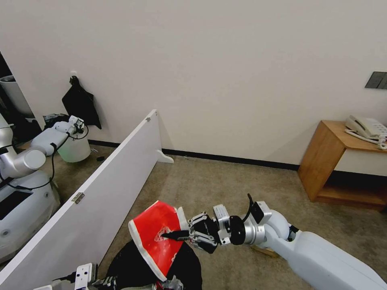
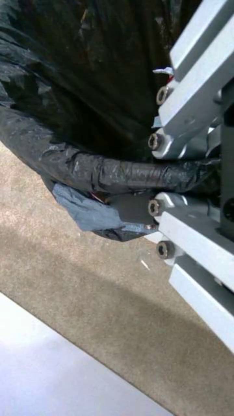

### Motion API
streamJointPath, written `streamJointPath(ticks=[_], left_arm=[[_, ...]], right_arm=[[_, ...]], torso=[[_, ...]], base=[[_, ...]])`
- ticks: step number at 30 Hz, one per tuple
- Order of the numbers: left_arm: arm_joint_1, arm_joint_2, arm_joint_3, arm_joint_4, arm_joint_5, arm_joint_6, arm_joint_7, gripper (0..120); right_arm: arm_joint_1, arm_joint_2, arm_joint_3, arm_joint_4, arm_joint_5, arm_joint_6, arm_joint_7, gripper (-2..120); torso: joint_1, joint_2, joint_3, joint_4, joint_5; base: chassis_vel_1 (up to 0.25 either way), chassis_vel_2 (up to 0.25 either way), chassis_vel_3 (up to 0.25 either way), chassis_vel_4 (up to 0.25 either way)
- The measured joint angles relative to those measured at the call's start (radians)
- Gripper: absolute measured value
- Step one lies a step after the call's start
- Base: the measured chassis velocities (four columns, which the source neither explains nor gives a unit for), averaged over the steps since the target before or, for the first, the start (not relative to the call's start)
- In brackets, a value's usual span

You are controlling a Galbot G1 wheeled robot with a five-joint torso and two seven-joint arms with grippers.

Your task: Pick up the trash bin, then pick up the garbage from the floor and place it into the trash bin.

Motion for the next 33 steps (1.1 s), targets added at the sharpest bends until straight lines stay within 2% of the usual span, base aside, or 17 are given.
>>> streamJointPath(ticks=[22,23,24,25,27,28,30,33], left_arm=[[-0.001,0.0,0.002,0.0,0.0,0.0,0.0,4],[-0.001,0.0,0.002,0.0,0.0,0.0,0.0,4],[-0.001,0.0,0.002,0.0,0.0,0.0,0.0,4],[-0.001,0.0,0.002,0.0,0.0,0.0,0.0,4],[-0.001,0.0,0.002,0.0,-0.001,0.0,0.0,4],[-0.001,0.0,0.002,0.0,-0.001,0.0,0.0,4],[-0.001,0.0,0.002,0.0,-0.001,0.0,0.0,4],[-0.001,0.0,0.002,0.0,-0.001,0.0,0.0,4]], right_arm=[[0.006,0.022,-0.042,-0.032,-0.019,-0.005,-0.038,0],[0.006,0.023,-0.042,-0.034,-0.023,-0.004,-0.031,1],[0.003,0.023,-0.042,-0.037,-0.029,-0.002,-0.024,8],[0.003,0.023,-0.042,-0.037,-0.029,-0.002,-0.024,8],[-0.002,0.023,-0.042,-0.039,-0.034,0.0,-0.019,18],[-0.002,0.023,-0.042,-0.039,-0.034,0.0,-0.019,18],[-0.004,0.022,-0.039,-0.04,-0.038,0.001,-0.015,31],[-0.005,0.022,-0.037,-0.041,-0.038,0.002,-0.014,36]], torso=[[0.0,0.0,0.0,0.0,0.0],[0.0,0.0,0.0,0.0,0.0],[0.0,0.0,0.0,0.0,0.0],[0.0,0.0,0.0,0.0,0.0],[0.0,0.0,0.0,-0.0001,0.0],[0.0,0.0,0.0,-0.0001,0.0],[0.0,0.0,0.0,-0.0001,0.0],[0.0,0.0,0.0,0.0,0.0]], base=[[0.0,0.0,0.0,0.0],[0.0,0.0,0.0,0.0],[0.0,0.0,0.0,0.0],[0.0,0.0,0.0,0.0],[0.0,0.0,0.0,0.0],[0.0,0.0,0.0,0.0],[0.0,0.0,0.0,0.0],[0.0,0.0,0.0,0.0]])
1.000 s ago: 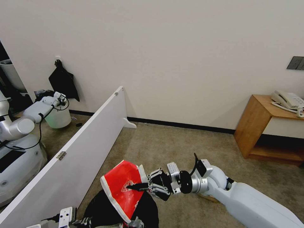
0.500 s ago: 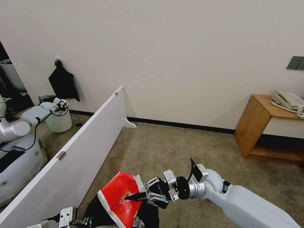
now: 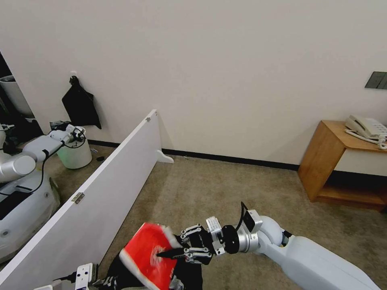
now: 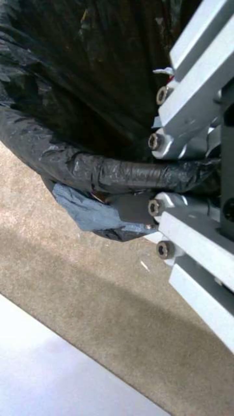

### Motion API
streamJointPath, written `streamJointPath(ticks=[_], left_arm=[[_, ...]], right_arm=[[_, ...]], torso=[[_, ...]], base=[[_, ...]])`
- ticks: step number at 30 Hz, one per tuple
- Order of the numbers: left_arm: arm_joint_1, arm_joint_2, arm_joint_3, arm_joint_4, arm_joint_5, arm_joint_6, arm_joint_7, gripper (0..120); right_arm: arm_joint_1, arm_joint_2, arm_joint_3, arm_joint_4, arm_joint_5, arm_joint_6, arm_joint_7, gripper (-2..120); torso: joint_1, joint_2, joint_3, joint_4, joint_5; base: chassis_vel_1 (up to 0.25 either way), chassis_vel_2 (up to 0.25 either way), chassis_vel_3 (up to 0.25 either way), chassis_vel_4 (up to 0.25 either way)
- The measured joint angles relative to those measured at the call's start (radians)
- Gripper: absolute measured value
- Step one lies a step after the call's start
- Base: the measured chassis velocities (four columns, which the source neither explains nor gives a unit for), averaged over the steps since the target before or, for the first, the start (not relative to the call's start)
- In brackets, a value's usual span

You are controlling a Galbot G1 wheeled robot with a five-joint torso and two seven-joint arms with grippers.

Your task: Pick up the trash bin, then pick up the garbage from the floor and place it into the trash bin.

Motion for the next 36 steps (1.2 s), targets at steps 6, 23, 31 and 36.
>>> streamJointPath(ticks=[6,23,31,36], left_arm=[[0.0,-0.001,0.0,0.0,0.0,0.0,0.0,4],[0.001,-0.003,0.001,0.0,0.0,-0.001,0.001,4],[0.001,-0.002,0.002,0.0,0.0,-0.001,0.001,4],[0.001,-0.002,0.002,0.0,0.0,-0.001,0.001,4]], right_arm=[[-0.004,-0.006,0.007,0.0,0.0,0.001,0.0,61],[-0.023,-0.02,0.025,0.001,-0.001,0.001,-0.006,100],[-0.023,-0.021,0.027,0.001,0.0,0.001,-0.006,100],[-0.024,-0.021,0.028,0.001,0.0,0.001,-0.006,100]], torso=[[0.0,0.0,0.0,-0.0001,0.0],[0.0,0.0,0.0,-0.0001,0.0],[0.0,0.0,0.0,0.0,0.0],[0.0,0.0,0.0,0.0,0.0]], base=[[0.0,0.0,0.0,0.0],[0.0,0.0,0.0,0.0],[0.0,0.0,0.0,0.0],[0.0,0.0,0.0,0.0]])
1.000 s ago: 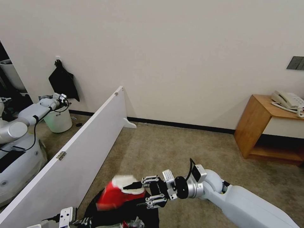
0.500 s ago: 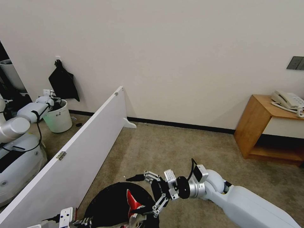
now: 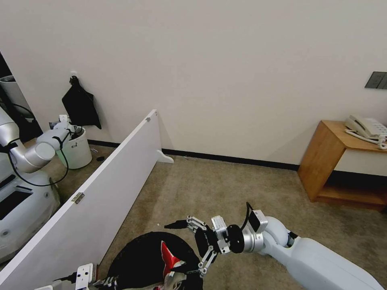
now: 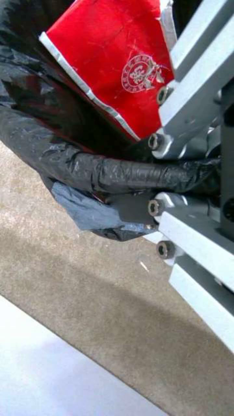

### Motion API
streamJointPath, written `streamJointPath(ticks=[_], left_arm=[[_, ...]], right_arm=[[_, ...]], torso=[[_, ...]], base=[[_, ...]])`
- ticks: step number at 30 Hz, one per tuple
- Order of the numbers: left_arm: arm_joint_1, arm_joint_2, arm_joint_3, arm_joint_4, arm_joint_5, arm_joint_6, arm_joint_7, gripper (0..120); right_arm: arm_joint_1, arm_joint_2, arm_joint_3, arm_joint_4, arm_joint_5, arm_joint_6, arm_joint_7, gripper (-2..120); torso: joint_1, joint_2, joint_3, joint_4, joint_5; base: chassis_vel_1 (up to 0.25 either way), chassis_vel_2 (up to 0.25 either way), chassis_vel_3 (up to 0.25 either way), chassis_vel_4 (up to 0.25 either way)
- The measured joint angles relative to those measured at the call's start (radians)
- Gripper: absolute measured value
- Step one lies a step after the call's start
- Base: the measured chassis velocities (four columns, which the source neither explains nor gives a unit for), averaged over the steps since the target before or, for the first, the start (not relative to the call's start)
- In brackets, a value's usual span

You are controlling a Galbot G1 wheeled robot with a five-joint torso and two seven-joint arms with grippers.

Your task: Pick up the trash bin, then pick up the garbage from the floor and place it into the trash bin.

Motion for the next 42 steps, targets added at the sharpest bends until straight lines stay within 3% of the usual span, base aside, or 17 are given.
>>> streamJointPath(ticks=[6,15,17,18,20,23,24,26,42], left_arm=[[0.0,0.001,-0.001,0.0,0.0,0.0,0.0,4],[0.0,0.001,0.003,0.0,0.002,0.0,0.0,4],[0.0,0.001,0.003,0.0,0.003,0.0,0.0,4],[0.0,0.001,0.003,0.0,0.003,0.0,0.0,4],[0.002,0.001,0.002,0.0,0.004,0.0,0.001,4],[0.003,0.001,0.0,0.0,0.005,0.0,0.0,4],[0.005,-0.001,-0.001,0.0,0.008,0.0,0.001,4],[0.007,-0.003,-0.001,0.0,0.012,0.0,0.001,4],[0.01,-0.01,0.002,0.0,0.034,-0.003,0.006,4]], right_arm=[[-0.025,0.009,0.055,-0.007,0.003,0.0,0.013,100],[-0.209,0.018,0.318,-0.006,-0.005,0.035,0.261,100],[-0.274,0.035,0.417,-0.003,-0.046,0.071,0.405,100],[-0.274,0.035,0.417,-0.003,-0.046,0.071,0.405,100],[-0.314,0.054,0.485,0.007,-0.091,0.085,0.572,100],[-0.326,0.059,0.505,0.011,-0.112,0.085,0.636,100],[-0.365,0.07,0.544,0.017,-0.162,0.075,0.757,100],[-0.413,0.077,0.579,0.026,-0.195,0.052,0.828,100],[-0.674,0.198,0.783,0.016,-0.366,0.01,0.911,100]], torso=[[0.0,0.0,0.0,0.0001,0.0],[0.0,0.0,0.0,-0.0003,0.0001],[0.0,0.0,0.0,-0.0001,0.0001],[0.0,0.0,0.0,-0.0001,0.0001],[0.0,0.0,0.0,0.0,0.0],[0.0,0.0,0.0,0.0001,0.0],[0.0,0.0,0.0,0.0,0.0],[0.0,0.0,0.0,0.0,0.0],[0.0,0.0,0.0,0.0,0.0001]], base=[[0.0,0.0,0.0,0.0],[0.0,0.0,0.0,0.0],[0.0,0.0,0.0,0.0],[0.0,0.0,0.0,0.0],[0.0,0.0,0.0,0.0],[0.0,0.0,0.0,0.0],[0.0,0.0,0.0,0.0],[0.0,0.0,0.0,0.0],[0.0,0.0,0.0,0.0]])
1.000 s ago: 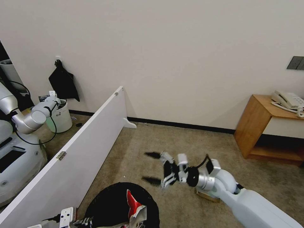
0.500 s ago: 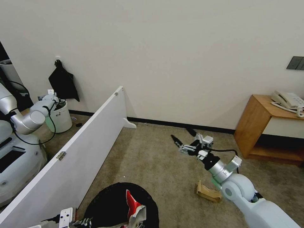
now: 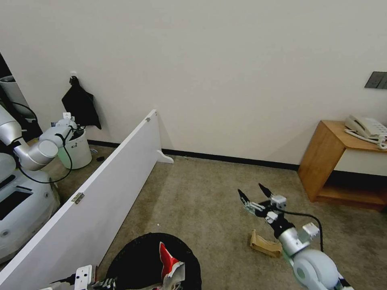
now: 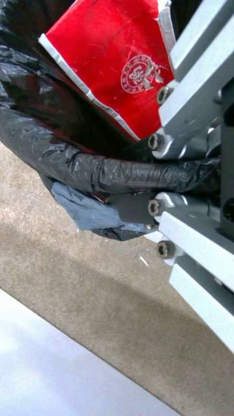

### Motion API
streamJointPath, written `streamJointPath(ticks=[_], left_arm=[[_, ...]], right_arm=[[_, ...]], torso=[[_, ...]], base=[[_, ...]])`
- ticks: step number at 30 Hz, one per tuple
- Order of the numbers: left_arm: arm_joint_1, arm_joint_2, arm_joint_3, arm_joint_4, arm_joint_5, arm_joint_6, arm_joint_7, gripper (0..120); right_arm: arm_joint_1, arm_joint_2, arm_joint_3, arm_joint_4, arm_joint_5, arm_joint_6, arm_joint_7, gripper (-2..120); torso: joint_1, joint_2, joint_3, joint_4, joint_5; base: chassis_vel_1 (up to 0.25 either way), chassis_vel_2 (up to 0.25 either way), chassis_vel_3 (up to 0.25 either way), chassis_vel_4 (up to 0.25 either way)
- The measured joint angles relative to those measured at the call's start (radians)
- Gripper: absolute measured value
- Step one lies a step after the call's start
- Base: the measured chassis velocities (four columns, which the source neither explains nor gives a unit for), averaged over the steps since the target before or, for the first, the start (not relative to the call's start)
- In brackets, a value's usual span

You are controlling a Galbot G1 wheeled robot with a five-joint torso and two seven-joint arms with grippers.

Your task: Pick up the trash bin, then pick up the garbage from the floor and place it into the trash bin.

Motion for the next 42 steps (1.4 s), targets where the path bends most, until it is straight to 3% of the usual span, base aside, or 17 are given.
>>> streamJointPath(ticks=[7,18,42], left_arm=[[-0.006,0.0,0.005,0.0,0.004,-0.001,0.002,4],[-0.009,-0.001,0.006,0.0,0.008,-0.002,0.004,4],[-0.013,0.006,0.005,0.0,0.008,-0.004,0.011,4]], right_arm=[[-0.128,0.086,0.118,0.0,-0.107,-0.011,0.017,100],[-0.237,0.241,0.223,-0.012,-0.176,0.003,0.003,100],[-0.327,0.341,0.291,-0.065,-0.339,0.083,-0.042,100]], torso=[[0.0,0.0,0.0,0.0,-0.0002],[0.0,0.0,0.0,0.0,-0.0002],[0.0,0.0,0.0,0.0,-0.0002]], base=[[0.0,0.0,0.0,0.0],[0.0,0.0,0.0,0.0],[0.0,0.0,0.0,0.0]])
